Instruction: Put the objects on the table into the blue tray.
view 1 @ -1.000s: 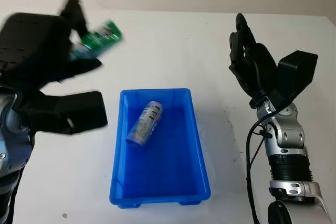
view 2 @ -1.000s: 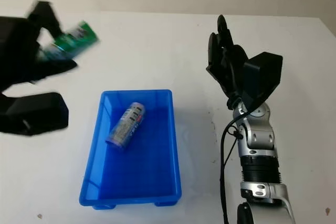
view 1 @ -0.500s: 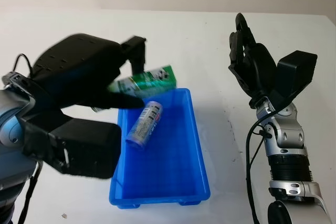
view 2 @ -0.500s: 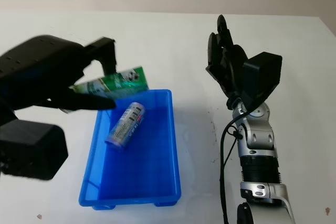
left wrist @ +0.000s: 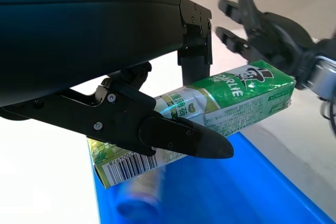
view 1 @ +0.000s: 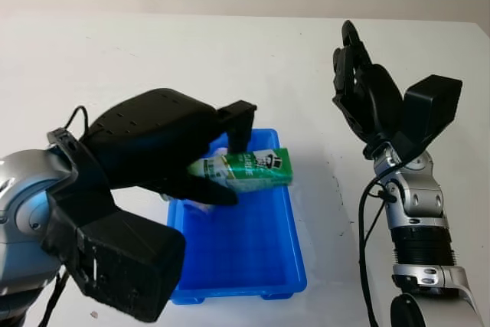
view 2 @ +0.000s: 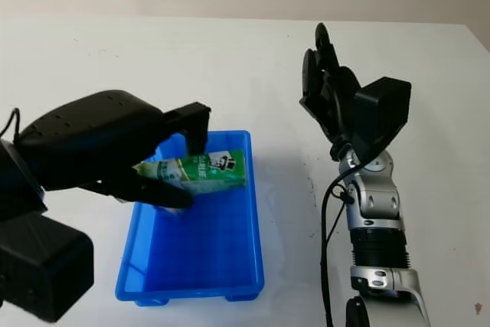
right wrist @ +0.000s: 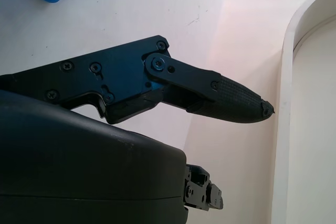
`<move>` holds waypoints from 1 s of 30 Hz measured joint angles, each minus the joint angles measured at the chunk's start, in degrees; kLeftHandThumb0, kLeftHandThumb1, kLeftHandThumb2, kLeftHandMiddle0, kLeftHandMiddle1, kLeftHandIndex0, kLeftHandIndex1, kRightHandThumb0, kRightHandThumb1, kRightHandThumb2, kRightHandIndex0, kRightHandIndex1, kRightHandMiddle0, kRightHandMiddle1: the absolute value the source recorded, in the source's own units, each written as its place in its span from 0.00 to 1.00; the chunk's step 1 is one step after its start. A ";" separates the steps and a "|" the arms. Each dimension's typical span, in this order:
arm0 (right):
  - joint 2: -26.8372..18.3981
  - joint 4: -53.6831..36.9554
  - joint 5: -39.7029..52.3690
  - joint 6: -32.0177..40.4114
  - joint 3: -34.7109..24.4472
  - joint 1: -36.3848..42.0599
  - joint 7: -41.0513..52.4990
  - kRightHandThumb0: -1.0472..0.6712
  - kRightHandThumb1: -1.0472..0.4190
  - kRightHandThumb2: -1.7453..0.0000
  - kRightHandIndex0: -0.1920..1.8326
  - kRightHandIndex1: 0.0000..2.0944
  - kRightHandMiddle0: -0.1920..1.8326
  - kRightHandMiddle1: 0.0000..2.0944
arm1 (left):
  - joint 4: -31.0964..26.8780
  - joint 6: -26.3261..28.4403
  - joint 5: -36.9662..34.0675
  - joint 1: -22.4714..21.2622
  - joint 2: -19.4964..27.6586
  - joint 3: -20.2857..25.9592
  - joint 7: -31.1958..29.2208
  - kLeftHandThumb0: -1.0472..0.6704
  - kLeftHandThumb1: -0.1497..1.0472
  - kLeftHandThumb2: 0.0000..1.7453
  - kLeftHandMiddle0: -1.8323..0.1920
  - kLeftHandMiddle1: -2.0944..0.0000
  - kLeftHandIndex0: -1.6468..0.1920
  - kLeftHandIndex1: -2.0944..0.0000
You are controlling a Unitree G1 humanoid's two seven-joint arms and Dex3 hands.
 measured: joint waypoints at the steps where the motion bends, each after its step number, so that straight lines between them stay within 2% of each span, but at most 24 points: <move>1: 0.01 -0.05 0.00 0.00 0.00 0.08 -0.10 0.18 0.00 0.56 0.00 0.00 0.00 0.00 | -0.03 0.55 -0.53 0.16 -0.07 -0.24 -0.29 0.39 1.00 0.07 0.46 0.00 0.74 0.06; 2: 0.02 -0.08 0.00 0.00 0.01 0.19 -0.16 0.19 0.00 0.56 0.00 0.00 0.00 0.00 | -0.06 1.34 -0.91 0.32 -0.09 -0.56 -0.59 0.39 1.00 0.08 0.47 0.00 0.75 0.07; 4: 0.02 -0.08 -0.01 0.00 0.03 0.38 -0.21 0.19 0.00 0.56 0.00 0.00 0.00 0.00 | -0.07 3.37 -1.57 0.76 -0.09 -1.20 -1.39 0.37 1.00 0.11 0.56 0.00 0.75 0.12; 5: 0.02 -0.08 0.00 0.00 0.08 0.46 -0.22 0.19 0.00 0.56 0.00 0.00 0.00 0.00 | -0.06 4.27 -1.98 0.90 -0.09 -1.55 -1.61 0.37 1.00 0.12 0.58 0.00 0.75 0.14; 6: 0.02 -0.08 0.00 0.01 0.14 0.50 -0.22 0.19 0.00 0.56 0.00 0.00 0.00 0.00 | -0.08 5.05 -2.26 0.93 -0.09 -1.79 -1.83 0.35 1.00 0.13 0.63 0.07 0.76 0.17; 7: 0.02 -0.08 0.00 0.01 0.20 0.54 -0.23 0.19 0.00 0.56 0.00 0.00 0.00 0.00 | -0.10 5.80 -2.53 0.91 -0.08 -1.88 -2.03 0.33 1.00 0.14 0.66 0.20 0.80 0.27; 8: 0.02 -0.08 0.00 0.01 0.23 0.56 -0.26 0.19 0.00 0.56 0.00 0.00 0.00 0.00 | -0.15 6.65 -2.73 0.86 -0.07 -1.89 -2.17 0.29 1.00 0.14 0.68 0.45 0.84 0.49; 9: 0.02 -0.08 0.00 0.01 0.26 0.57 -0.31 0.19 0.00 0.56 0.00 0.00 0.00 0.00 | -0.22 7.38 -3.00 0.75 -0.06 -1.89 -2.20 0.27 1.00 0.14 0.67 0.55 0.82 0.63; 11: 0.05 -0.08 0.04 0.01 0.28 0.58 -0.56 0.18 0.00 0.56 0.00 0.00 0.00 0.00 | -0.37 7.88 -3.15 0.57 -0.08 -1.88 -1.80 0.25 1.00 0.15 0.76 0.44 0.79 0.80; 12: 0.06 -0.08 0.08 0.01 0.28 0.58 -0.67 0.18 0.00 0.57 0.00 0.00 0.00 0.00 | -0.47 7.85 -3.16 0.55 -0.14 -1.88 -1.24 0.25 1.00 0.15 0.77 0.41 0.78 0.82; 14: 0.09 -0.08 0.14 0.01 0.28 0.59 -0.76 0.18 0.00 0.57 0.00 0.00 0.00 0.00 | -0.51 7.76 -3.22 0.55 -0.22 -1.86 -0.21 0.24 1.00 0.17 0.78 0.58 0.79 0.85; 16: 0.09 -0.08 0.19 0.01 0.28 0.59 -0.78 0.18 0.00 0.57 0.00 0.00 0.00 0.00 | -0.51 7.67 -3.40 0.55 -0.23 -1.86 0.47 0.24 1.00 0.18 0.75 0.84 0.79 0.88; 18: 0.09 -0.08 0.25 0.01 0.28 0.59 -0.82 0.18 0.00 0.57 0.00 0.00 0.00 0.00 | -0.51 7.69 -3.47 0.55 -0.22 -1.86 0.83 0.23 1.00 0.18 0.78 0.93 0.81 0.90; 20: 0.09 -0.08 0.36 0.01 0.28 0.59 -0.82 0.18 0.00 0.57 0.00 0.00 0.00 0.00 | -0.51 7.69 -3.55 0.55 -0.20 -1.86 1.07 0.22 1.00 0.20 0.82 0.97 0.84 0.92; 25: 0.09 -0.07 0.58 0.00 0.30 0.58 -0.54 0.18 0.00 0.57 0.00 0.00 0.00 0.00 | -0.59 8.35 -4.91 0.56 -0.24 -1.08 1.78 0.20 1.00 0.25 0.89 1.00 0.91 0.95; 30: 0.08 -0.07 0.57 0.00 0.40 0.58 -0.53 0.18 0.00 0.57 0.00 0.00 0.00 0.00 | -0.68 13.68 -11.54 -0.09 -1.55 3.46 2.39 0.18 1.00 0.32 0.95 0.98 0.97 0.98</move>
